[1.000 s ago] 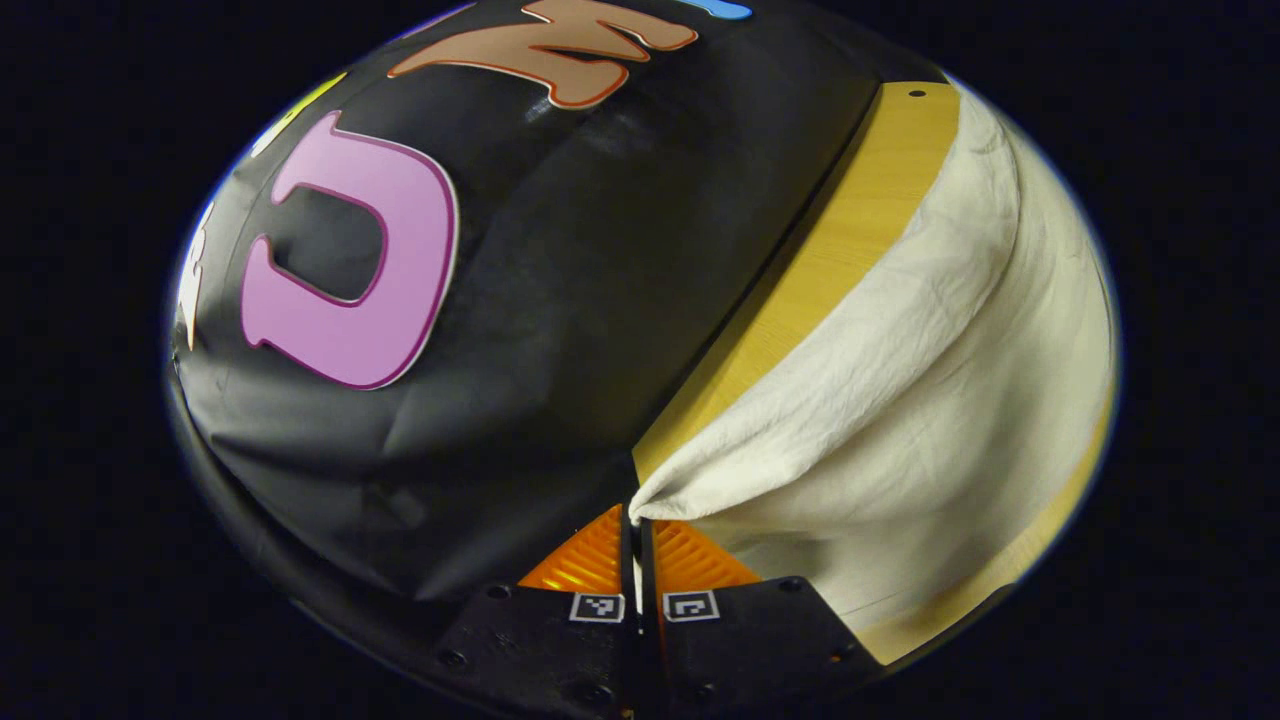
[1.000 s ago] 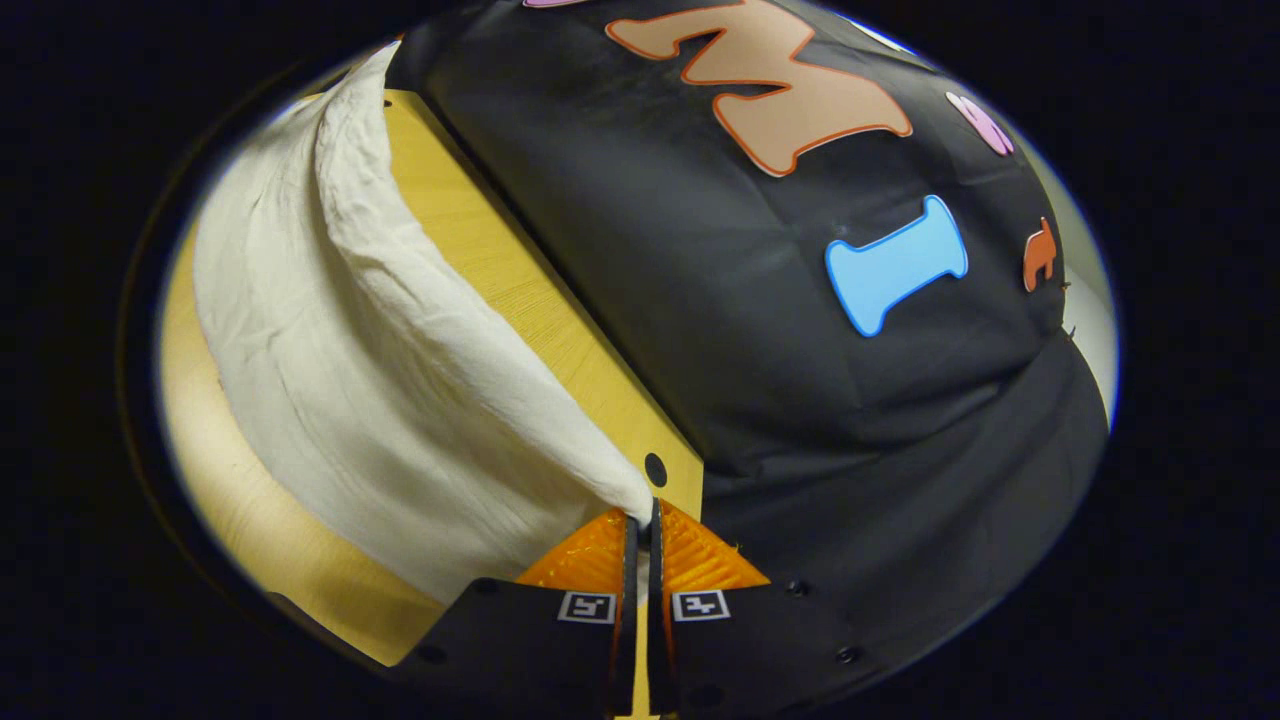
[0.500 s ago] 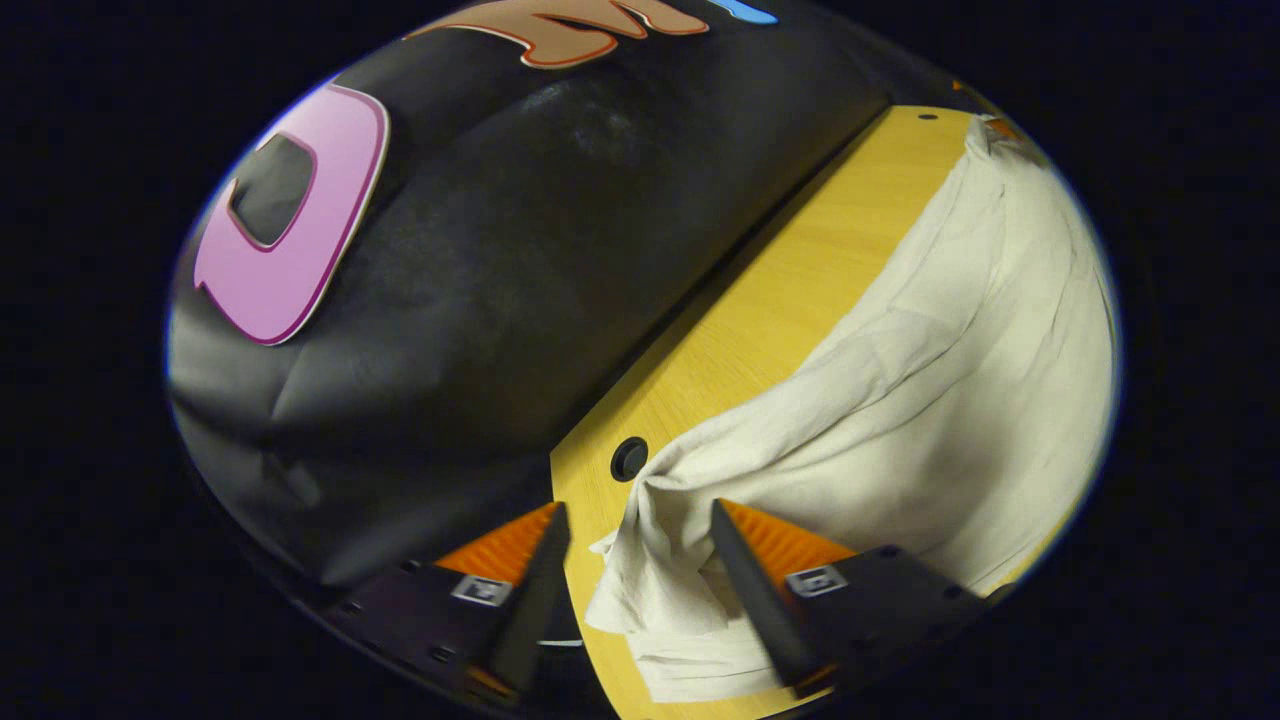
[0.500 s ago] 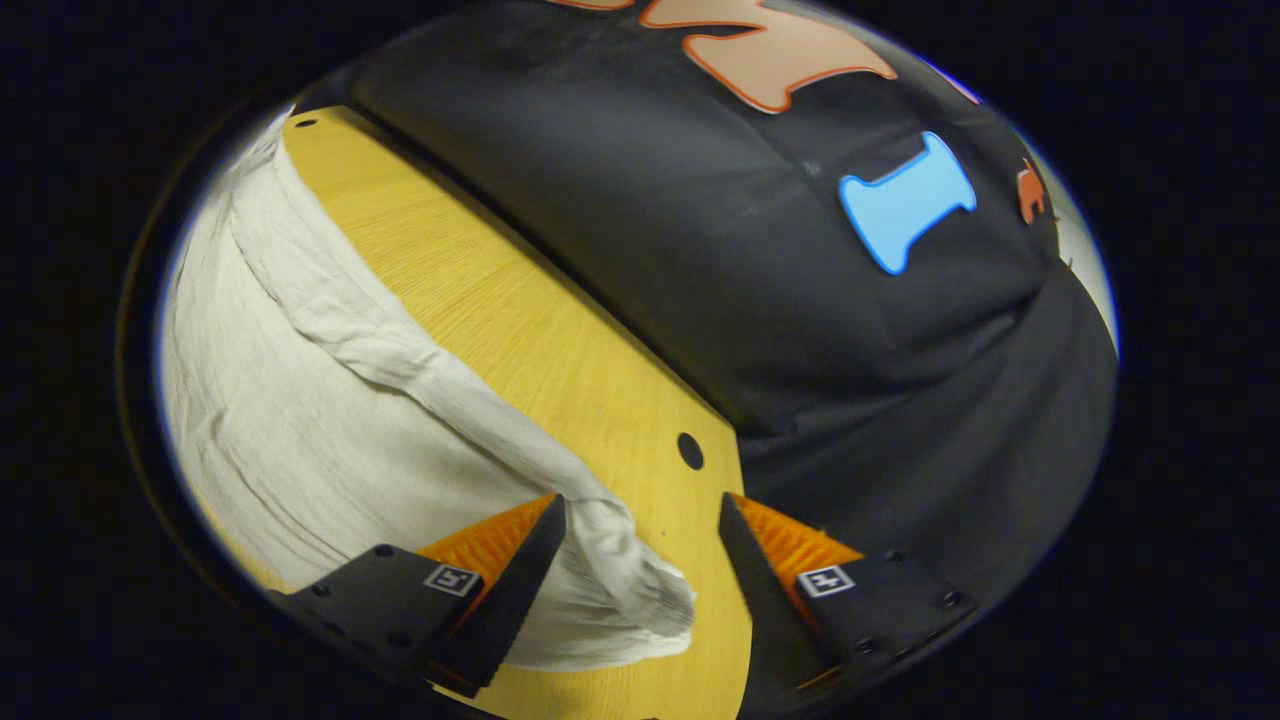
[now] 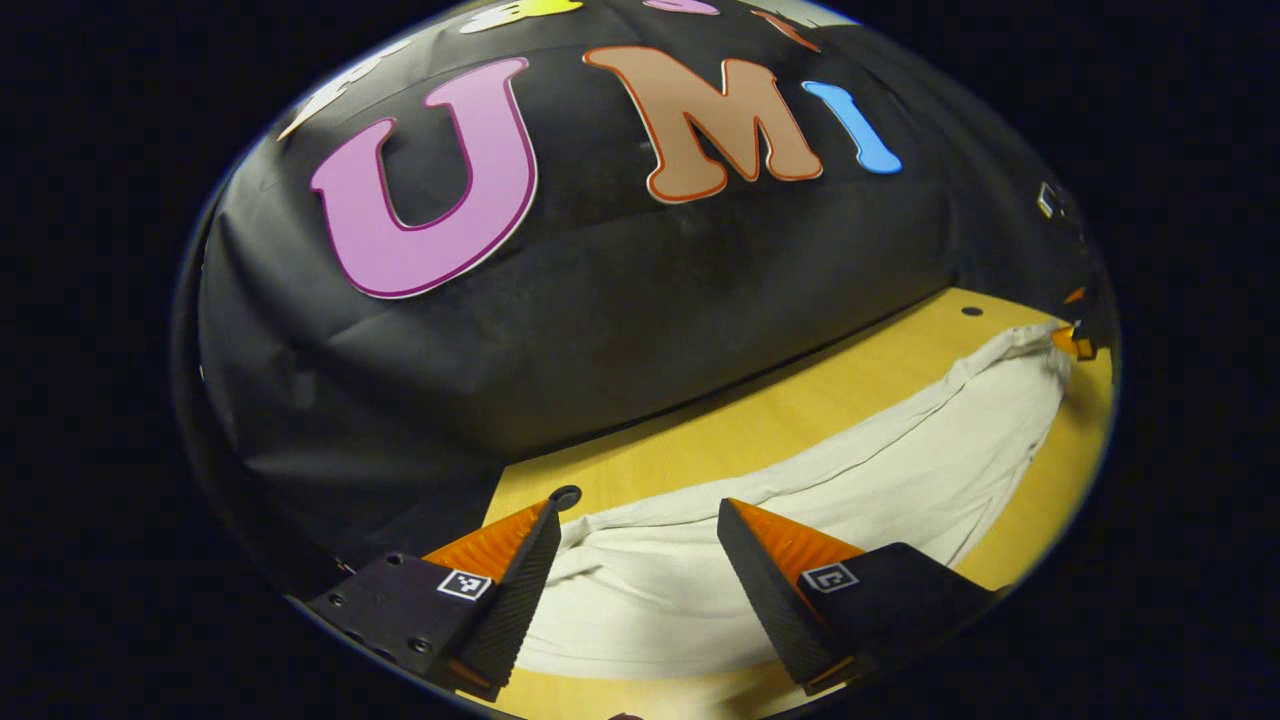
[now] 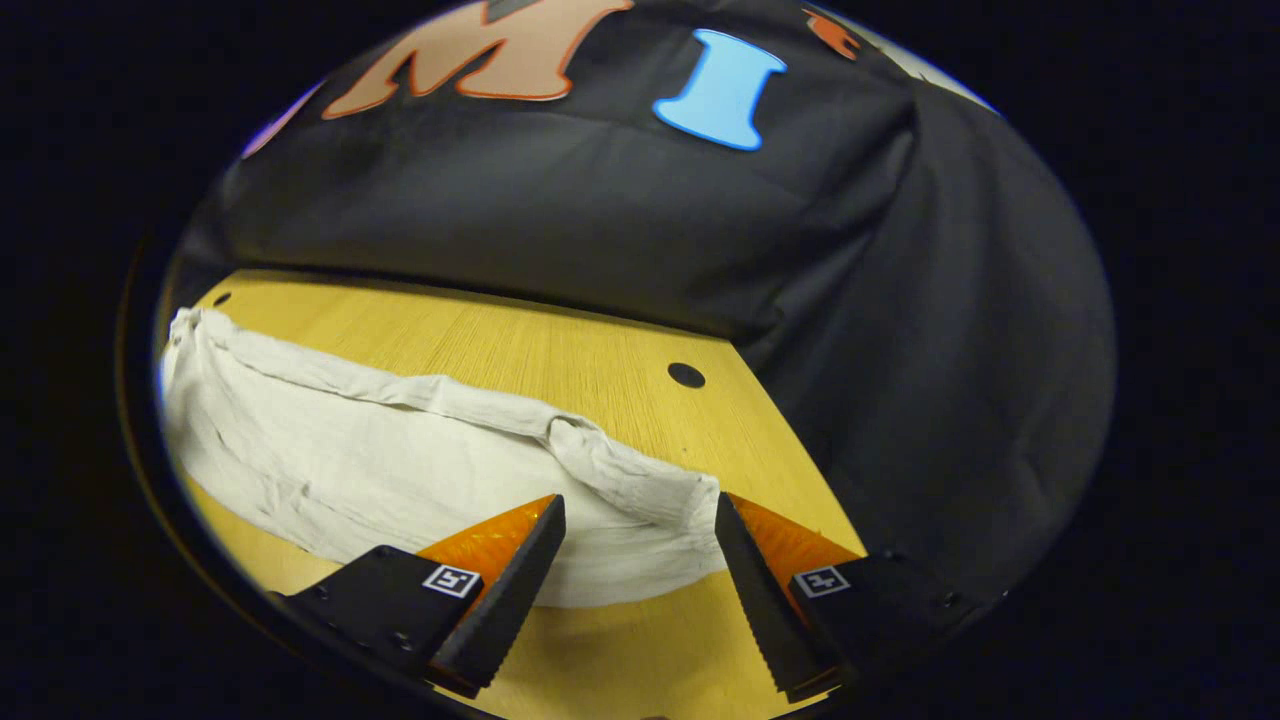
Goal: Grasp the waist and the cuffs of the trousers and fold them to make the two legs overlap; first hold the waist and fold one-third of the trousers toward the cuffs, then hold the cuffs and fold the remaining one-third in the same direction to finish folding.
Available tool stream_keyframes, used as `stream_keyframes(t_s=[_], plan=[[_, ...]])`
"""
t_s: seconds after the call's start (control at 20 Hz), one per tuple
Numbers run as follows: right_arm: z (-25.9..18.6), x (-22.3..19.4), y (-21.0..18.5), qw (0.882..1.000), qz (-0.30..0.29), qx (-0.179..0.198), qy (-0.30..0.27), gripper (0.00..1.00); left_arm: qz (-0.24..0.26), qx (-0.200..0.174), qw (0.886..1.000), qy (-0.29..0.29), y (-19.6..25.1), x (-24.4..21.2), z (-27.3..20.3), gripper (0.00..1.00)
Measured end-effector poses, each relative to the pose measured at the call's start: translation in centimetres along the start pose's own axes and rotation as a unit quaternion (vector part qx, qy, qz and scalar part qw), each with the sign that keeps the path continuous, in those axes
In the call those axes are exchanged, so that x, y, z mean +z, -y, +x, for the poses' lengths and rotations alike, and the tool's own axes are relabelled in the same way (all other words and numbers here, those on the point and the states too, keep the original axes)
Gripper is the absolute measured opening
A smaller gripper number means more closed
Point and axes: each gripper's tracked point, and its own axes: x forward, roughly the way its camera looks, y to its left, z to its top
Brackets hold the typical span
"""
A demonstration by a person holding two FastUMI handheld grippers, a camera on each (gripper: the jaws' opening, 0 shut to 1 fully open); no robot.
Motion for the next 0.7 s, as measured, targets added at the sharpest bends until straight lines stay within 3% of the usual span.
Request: stream_keyframes(t_s=[0.25,0.55,0.6,0.65,0.7], plan=[[1.4,-3.8,2.4,0.992,0.122,0.002,-0.045,1.00,-0.025,0.020,0.999,-0.028,-0.1,0.0,-0.1,0.97],[4.1,-7.0,4.0,0.963,0.249,0.022,-0.105,0.98,-0.004,0.035,0.998,-0.043,1.4,1.2,-1.7,0.96],[4.6,-7.1,3.9,0.955,0.272,0.030,-0.114,0.92,-0.002,0.036,0.998,-0.044,2.0,1.3,-2.0,0.96],[4.7,-6.8,3.9,0.949,0.290,0.036,-0.116,0.96,-0.001,0.036,0.998,-0.045,2.6,1.4,-2.3,0.96],[5.3,-6.5,4.3,0.947,0.300,0.038,-0.111,0.92,0.000,0.039,0.998,-0.045,3.7,1.3,-3.0,0.96]])
